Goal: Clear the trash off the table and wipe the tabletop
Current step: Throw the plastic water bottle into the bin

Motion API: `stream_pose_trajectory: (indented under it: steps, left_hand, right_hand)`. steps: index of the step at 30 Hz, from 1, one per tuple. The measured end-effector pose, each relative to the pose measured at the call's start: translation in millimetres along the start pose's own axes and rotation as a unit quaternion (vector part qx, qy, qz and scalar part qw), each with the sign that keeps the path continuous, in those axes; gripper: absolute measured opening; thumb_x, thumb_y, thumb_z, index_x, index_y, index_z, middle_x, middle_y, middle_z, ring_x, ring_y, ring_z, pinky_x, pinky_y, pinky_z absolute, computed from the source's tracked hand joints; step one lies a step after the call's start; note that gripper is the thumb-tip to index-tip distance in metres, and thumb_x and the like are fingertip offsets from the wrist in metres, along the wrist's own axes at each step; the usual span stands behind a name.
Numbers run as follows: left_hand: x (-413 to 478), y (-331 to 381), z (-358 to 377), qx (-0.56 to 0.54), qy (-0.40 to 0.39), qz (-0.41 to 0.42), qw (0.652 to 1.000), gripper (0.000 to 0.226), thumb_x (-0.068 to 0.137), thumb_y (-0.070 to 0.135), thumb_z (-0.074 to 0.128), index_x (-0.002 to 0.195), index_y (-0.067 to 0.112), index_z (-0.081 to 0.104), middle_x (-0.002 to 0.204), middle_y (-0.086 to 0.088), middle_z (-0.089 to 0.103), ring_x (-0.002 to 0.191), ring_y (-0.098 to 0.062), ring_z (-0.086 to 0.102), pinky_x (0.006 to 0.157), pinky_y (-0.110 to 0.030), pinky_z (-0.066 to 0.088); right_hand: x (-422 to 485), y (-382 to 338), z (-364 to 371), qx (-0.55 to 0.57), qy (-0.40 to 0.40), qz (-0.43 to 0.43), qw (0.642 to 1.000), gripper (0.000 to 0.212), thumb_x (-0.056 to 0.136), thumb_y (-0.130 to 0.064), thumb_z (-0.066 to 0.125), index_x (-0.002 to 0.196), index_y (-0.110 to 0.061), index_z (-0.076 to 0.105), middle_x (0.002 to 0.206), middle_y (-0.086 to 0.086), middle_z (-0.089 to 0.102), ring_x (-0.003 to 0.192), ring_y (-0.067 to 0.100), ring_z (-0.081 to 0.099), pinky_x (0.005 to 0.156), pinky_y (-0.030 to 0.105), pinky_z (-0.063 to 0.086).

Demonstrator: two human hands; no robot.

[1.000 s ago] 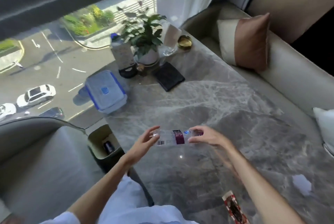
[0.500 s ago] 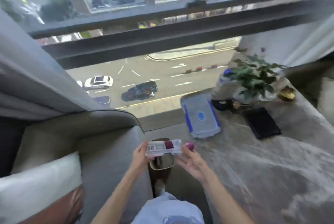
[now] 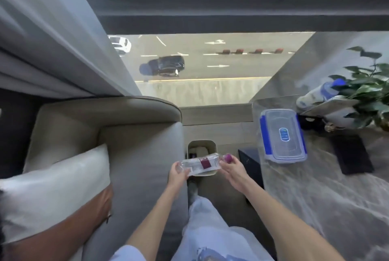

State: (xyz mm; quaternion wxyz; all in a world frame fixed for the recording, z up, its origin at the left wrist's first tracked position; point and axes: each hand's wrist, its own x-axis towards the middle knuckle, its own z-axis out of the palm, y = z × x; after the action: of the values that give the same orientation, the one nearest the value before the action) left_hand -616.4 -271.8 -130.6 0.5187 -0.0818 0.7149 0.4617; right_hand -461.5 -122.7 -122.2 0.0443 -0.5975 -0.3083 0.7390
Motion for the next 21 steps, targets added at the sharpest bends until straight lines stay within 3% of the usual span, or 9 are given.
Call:
stream_pose_trajectory:
  steps: [3,5,7,10,14,18,21]
  left_hand:
    - [28,-1,-8,0.085,-0.016,0.001,0.996,0.059,0.087,0.011,0.065,0.139,0.009,0.038,0.141,-0.01,0.047,0.12,-0.024,0.052,0.104,-0.044,0.045]
    - [49,5,-7,0.116,-0.017,0.012,0.993,0.06,0.088,0.009,0.063,0.142,0.007,0.037,0.143,-0.011,0.047,0.127,-0.025,0.048,0.108,-0.037,0.04]
    - [72,12,-1,0.148,-0.016,0.028,0.989,0.056,0.09,0.007,0.059,0.142,0.007,0.038,0.14,-0.009,0.05,0.127,-0.021,0.048,0.1,-0.025,0.036]
    - [119,14,11,0.188,-0.026,0.042,0.981,0.054,0.091,0.005,0.056,0.142,0.008,0.039,0.14,-0.007,0.051,0.123,-0.015,0.048,0.09,-0.017,0.031]
    - [192,-6,28,0.229,-0.042,0.055,0.971,0.056,0.091,0.004,0.054,0.143,0.012,0.037,0.141,-0.005,0.05,0.128,-0.019,0.047,0.092,-0.018,0.032]
    - [265,-50,49,0.305,-0.068,0.059,0.948,0.06,0.091,0.005,0.054,0.146,0.012,0.032,0.144,-0.005,0.047,0.132,-0.02,0.044,0.094,-0.017,0.028]
    - [323,-90,70,0.376,-0.098,0.085,0.917,0.061,0.091,0.009,0.052,0.147,0.016,0.027,0.143,-0.004,0.047,0.13,-0.02,0.046,0.093,-0.017,0.029]
  right_hand:
    - [20,-4,6,-0.08,0.051,-0.001,0.995,0.063,0.079,-0.005,0.07,0.137,-0.005,0.045,0.123,0.012,0.058,0.11,0.027,0.06,0.1,0.044,0.049]
    - [40,-5,10,-0.061,0.064,0.008,0.996,0.054,0.086,-0.004,0.064,0.137,-0.005,0.046,0.133,0.014,0.052,0.116,0.028,0.058,0.101,0.043,0.049]
    - [65,1,12,-0.037,0.091,0.018,0.995,0.048,0.09,-0.001,0.058,0.136,-0.004,0.047,0.137,0.016,0.048,0.121,0.028,0.055,0.103,0.042,0.047]
    - [109,18,11,-0.01,0.131,0.034,0.991,0.047,0.091,0.003,0.055,0.137,-0.003,0.046,0.138,0.017,0.048,0.122,0.027,0.054,0.105,0.042,0.045]
    - [181,56,5,0.028,0.159,0.06,0.985,0.045,0.093,0.004,0.051,0.137,0.002,0.044,0.128,0.016,0.054,0.119,0.028,0.056,0.106,0.039,0.044]
    - [256,112,-14,0.056,0.194,0.085,0.976,0.039,0.092,0.007,0.05,0.13,0.007,0.048,0.098,0.012,0.061,0.097,0.021,0.058,0.099,0.035,0.046]
    - [307,146,-33,0.009,0.237,0.066,0.969,0.035,0.091,0.003,0.053,0.126,0.003,0.055,0.104,0.015,0.064,0.096,0.018,0.057,0.099,0.036,0.047]
